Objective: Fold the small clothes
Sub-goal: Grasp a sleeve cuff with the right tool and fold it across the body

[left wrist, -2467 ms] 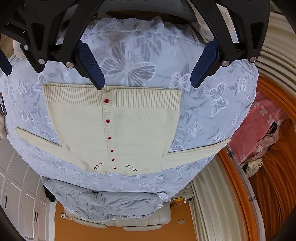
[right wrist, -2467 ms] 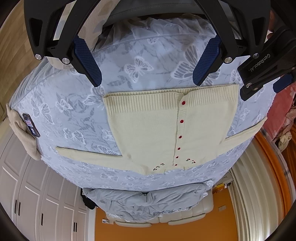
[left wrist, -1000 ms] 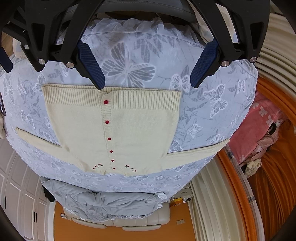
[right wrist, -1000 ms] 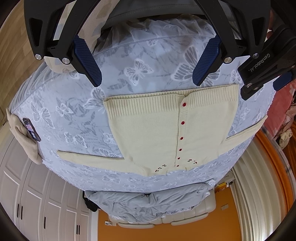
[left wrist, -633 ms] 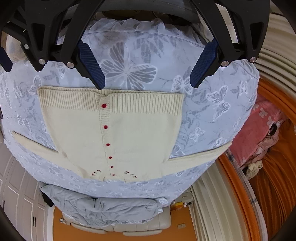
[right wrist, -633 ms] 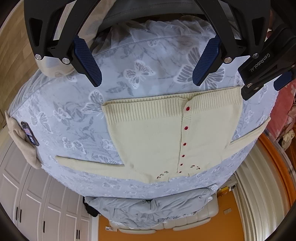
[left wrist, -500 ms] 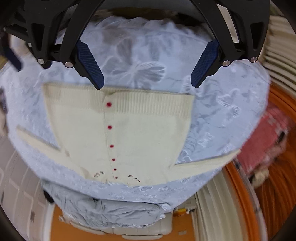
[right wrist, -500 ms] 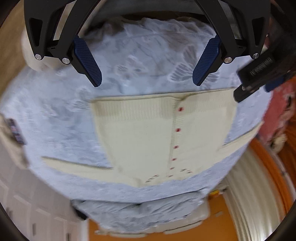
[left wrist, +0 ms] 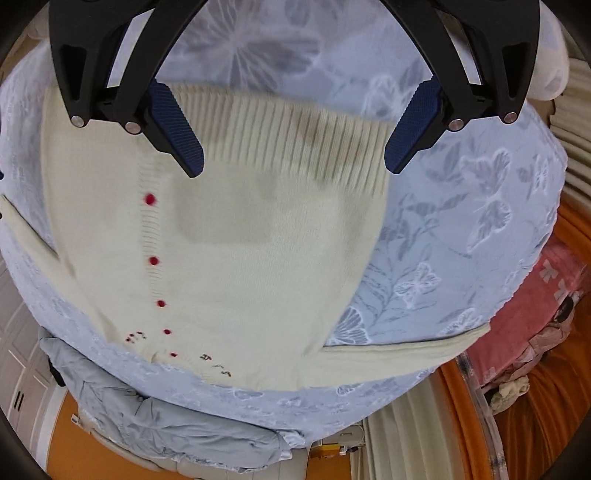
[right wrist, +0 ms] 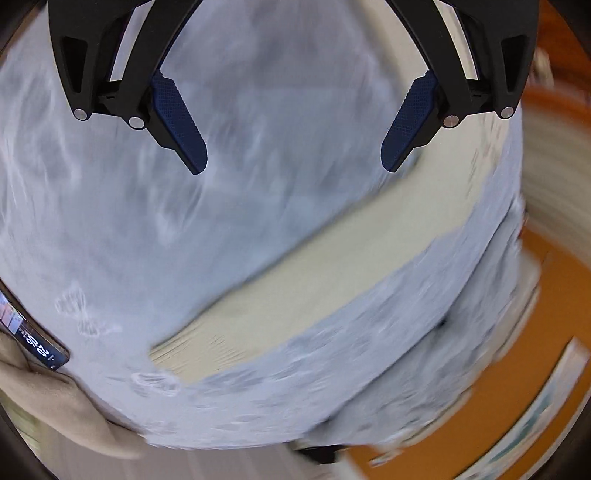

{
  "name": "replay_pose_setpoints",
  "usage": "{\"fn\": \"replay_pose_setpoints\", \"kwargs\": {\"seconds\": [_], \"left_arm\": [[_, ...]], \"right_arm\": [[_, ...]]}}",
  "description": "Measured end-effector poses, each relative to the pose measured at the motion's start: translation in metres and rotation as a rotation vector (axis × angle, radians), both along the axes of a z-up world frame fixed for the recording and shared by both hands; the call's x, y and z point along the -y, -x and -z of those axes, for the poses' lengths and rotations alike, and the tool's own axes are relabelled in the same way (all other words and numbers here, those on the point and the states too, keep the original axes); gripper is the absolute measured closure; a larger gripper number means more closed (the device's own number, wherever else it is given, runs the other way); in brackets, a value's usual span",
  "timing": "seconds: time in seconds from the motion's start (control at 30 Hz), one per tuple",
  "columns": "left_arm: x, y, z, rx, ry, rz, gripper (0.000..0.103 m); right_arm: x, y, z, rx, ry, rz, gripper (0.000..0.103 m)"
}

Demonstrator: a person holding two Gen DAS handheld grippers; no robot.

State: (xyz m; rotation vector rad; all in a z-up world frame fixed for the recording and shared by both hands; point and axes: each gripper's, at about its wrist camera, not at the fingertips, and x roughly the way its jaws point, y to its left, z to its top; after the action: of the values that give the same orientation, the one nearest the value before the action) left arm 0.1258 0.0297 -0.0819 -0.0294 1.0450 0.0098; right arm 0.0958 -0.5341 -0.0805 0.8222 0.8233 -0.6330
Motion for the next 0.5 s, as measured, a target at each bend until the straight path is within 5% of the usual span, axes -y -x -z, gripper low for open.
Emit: {"fn": "replay_pose_setpoints", "kwargs": {"seconds": [0.23, 0.3, 0.33, 0.37, 0.47, 0.5], "left_arm": [[-0.003, -0.033, 0.027, -0.027, 0.008, -0.018, 0.007], [-0.003, -0.039, 0.033, -0.033, -0.003, -0.012, 0.007], [-0.003, -0.041, 0.036, -0.038, -0.011, -0.008, 0.007], [-0.002, -0.044, 0.041, -0.043, -0.019, -0.002, 0.007], [-0.004, -0.047, 0.046, -0.043, -0.026, 0.003, 0.007], [-0.005, -0.048, 0.047, -0.042, -0.023, 0.002, 0.007]], "right_arm": [[0.094, -0.038, 0.038, 0.079, -0.125, 0.228, 0.014], [0.104, -0.042, 0.045, 0.088, -0.136, 0.262, 0.036], [0.106, -0.045, 0.045, 0.101, -0.123, 0.274, 0.072], [0.107, -0.05, 0.044, 0.113, -0.136, 0.266, 0.093], [0.093, -0.069, 0.007, 0.254, -0.082, 0.203, 0.093], [0.073, -0.086, -0.022, 0.325, -0.031, 0.1, 0.094]]}}
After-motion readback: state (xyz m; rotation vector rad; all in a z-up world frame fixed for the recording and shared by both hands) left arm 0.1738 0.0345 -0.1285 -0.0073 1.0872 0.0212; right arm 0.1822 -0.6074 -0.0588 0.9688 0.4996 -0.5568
